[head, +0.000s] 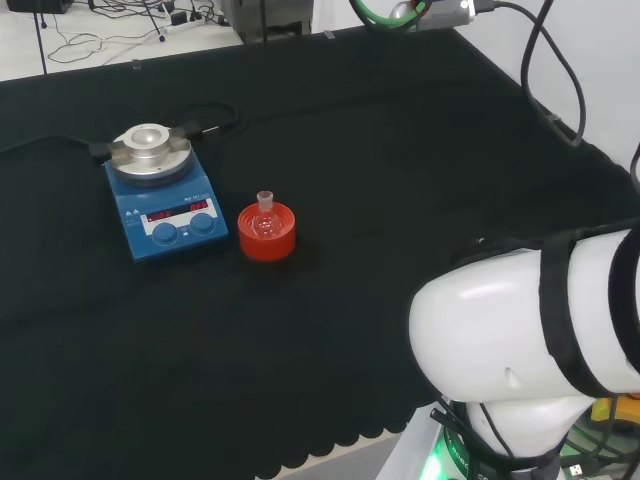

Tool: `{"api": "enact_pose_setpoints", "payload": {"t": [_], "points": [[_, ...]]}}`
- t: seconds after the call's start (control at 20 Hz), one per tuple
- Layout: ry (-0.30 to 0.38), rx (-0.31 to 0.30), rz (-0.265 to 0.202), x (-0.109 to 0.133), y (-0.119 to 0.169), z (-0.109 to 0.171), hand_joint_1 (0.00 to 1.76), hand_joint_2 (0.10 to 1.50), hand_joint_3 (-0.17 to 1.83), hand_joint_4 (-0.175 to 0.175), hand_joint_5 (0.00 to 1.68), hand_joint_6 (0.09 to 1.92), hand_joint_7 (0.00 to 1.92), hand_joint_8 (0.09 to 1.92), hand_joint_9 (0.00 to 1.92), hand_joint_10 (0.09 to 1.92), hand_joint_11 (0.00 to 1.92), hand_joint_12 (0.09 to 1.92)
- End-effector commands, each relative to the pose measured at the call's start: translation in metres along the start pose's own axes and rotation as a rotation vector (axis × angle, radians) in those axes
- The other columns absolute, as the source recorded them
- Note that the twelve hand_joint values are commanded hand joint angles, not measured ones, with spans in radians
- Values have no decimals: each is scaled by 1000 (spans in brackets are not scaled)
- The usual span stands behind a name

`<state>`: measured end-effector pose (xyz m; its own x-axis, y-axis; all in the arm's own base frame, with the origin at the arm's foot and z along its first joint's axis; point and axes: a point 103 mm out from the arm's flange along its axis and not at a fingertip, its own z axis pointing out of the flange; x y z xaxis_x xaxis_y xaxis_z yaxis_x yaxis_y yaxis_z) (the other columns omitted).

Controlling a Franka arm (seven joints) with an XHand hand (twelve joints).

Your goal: Pick up the round-bottom flask.

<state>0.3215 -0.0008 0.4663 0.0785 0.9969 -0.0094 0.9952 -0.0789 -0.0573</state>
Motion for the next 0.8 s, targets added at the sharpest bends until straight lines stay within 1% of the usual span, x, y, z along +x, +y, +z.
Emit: {"api": "enact_pose_setpoints", "payload": {"t": [0.05,0.35,0.5,0.8], "points": [[16,-12,42,-20,8,11,130,1244,319,-14,419,283,57,553,177,665,0,1314],[44,39,71,-25,27,48,133,1245,314,-14,424,279,60,553,179,665,0,1311],[55,53,83,-27,35,64,135,1245,312,-13,426,278,61,552,181,665,0,1309],[64,91,87,-26,43,97,144,1246,305,-14,432,274,67,553,186,665,0,1306]]}}
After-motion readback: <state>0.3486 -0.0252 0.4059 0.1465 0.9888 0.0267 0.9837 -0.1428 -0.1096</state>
